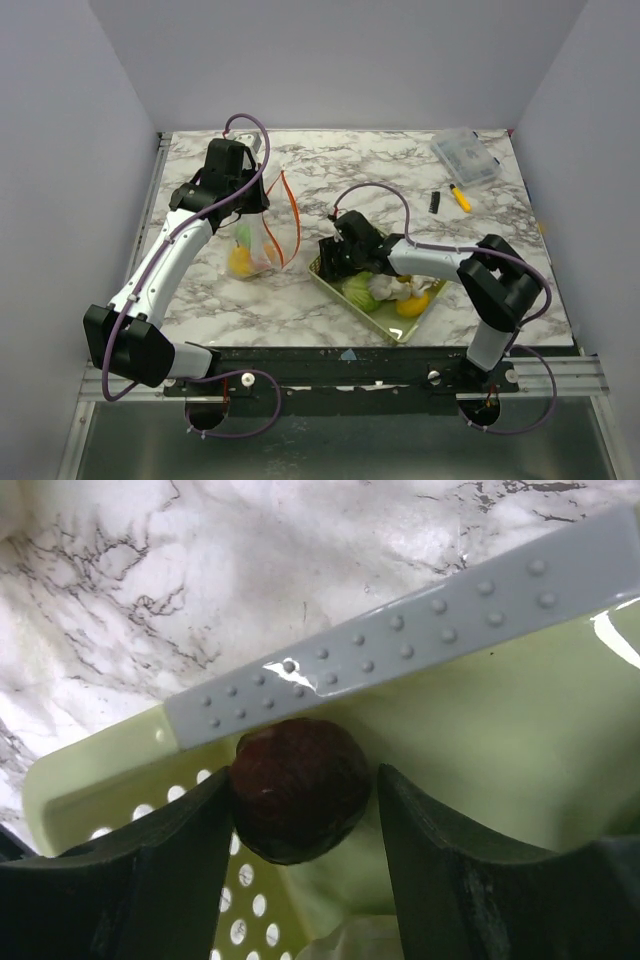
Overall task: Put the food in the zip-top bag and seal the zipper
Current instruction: Pick up the fake fruit from the bin.
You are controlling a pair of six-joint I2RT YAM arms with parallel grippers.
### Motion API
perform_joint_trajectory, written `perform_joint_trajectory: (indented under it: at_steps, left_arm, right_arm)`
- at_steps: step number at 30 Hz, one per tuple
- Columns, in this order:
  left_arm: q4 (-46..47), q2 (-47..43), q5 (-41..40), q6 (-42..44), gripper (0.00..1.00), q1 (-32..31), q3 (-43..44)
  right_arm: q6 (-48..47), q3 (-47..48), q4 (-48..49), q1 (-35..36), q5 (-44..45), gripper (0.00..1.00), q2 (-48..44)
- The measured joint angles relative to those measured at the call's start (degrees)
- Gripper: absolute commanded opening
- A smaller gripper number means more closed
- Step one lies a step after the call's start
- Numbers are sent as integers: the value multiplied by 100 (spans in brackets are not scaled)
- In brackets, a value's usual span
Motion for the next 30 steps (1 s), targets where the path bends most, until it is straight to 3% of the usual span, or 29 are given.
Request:
perform_joint_trajectory:
  at_steps: [9,19,30]
  left_arm:
    - [0,2,-2,0,0,0,0]
    - [-2,2,0,0,0,0,0]
    - [0,2,0,0,0,0,0]
  right_arm:
    - [4,52,-59,-37,28,41,-20]
    - [-28,50,-186,-35,273,22,-863]
    - [-232,308,-505,-37,372,17,-1200]
